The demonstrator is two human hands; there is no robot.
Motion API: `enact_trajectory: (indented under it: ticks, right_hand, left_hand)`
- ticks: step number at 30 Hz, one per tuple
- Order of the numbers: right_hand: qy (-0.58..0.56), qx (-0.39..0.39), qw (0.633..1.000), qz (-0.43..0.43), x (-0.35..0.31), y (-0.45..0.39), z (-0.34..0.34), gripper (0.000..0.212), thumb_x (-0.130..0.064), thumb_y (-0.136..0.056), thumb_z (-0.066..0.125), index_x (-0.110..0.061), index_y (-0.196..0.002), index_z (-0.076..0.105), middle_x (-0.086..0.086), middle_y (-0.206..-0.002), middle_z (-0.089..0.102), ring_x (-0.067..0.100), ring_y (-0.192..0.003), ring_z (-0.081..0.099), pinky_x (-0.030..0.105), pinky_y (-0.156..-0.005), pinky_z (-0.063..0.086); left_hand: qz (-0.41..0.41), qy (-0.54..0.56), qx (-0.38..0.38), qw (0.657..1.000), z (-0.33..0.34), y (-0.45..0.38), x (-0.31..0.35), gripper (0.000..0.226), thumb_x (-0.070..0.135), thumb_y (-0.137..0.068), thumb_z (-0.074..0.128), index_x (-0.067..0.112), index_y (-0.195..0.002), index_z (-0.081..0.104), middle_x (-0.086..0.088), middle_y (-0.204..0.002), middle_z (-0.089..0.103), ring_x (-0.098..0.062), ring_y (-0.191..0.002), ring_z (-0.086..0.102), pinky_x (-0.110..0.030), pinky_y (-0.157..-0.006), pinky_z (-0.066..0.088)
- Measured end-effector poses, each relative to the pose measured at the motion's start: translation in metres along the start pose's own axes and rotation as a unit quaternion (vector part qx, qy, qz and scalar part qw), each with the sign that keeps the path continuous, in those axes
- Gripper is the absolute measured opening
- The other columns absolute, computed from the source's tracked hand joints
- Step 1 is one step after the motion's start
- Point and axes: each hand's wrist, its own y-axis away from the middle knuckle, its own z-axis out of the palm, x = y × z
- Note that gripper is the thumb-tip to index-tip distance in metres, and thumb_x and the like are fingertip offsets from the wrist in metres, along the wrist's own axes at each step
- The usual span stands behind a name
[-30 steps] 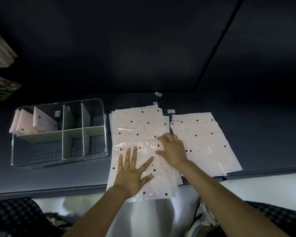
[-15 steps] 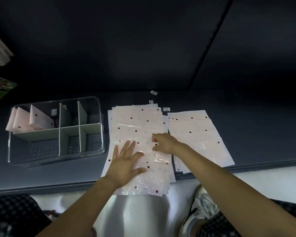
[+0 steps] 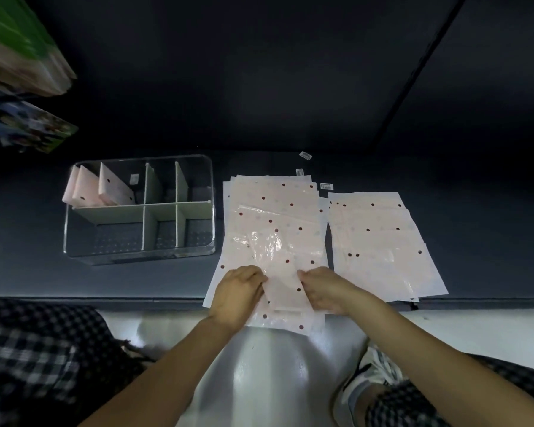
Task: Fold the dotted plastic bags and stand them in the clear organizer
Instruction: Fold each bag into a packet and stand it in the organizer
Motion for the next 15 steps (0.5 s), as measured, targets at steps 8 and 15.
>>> enact_trajectory:
  ticks: [8, 15]
  right_hand:
    - [0.344, -0.029, 0.884, -0.315, 0.004, -0.013, -0.020, 0.058, -0.006, -0.076, 0.071, -0.030, -0.126, 0.054, -0.023, -0.107, 0.047, 0.002, -0.102, 0.039, 0.004, -0.088, 0.030]
    - [0.193, 0.105, 0.940, -0.259, -0.004, -0.031, -0.002, 0.040, -0.023, -0.088, 0.064, -0.023, -0.054, 0.045, -0.011, -0.051, 0.043, 0.004, -0.054, 0.038, 0.019, -0.054, 0.031]
  left_hand:
    - [-0.150, 0.118, 0.016, 0.982, 0.010, -0.006, -0.005, 0.015, 0.010, -0.091, 0.055, 0.008, -0.095, 0.069, -0.001, -0.101, 0.065, -0.021, -0.095, 0.054, -0.020, -0.072, 0.033]
    - [-0.288, 0.175, 0.032, 0.941, 0.017, -0.015, -0.002, 0.023, 0.029, -0.093, 0.058, 0.011, -0.086, 0.070, 0.000, -0.099, 0.060, -0.019, -0.098, 0.045, -0.030, -0.087, 0.041]
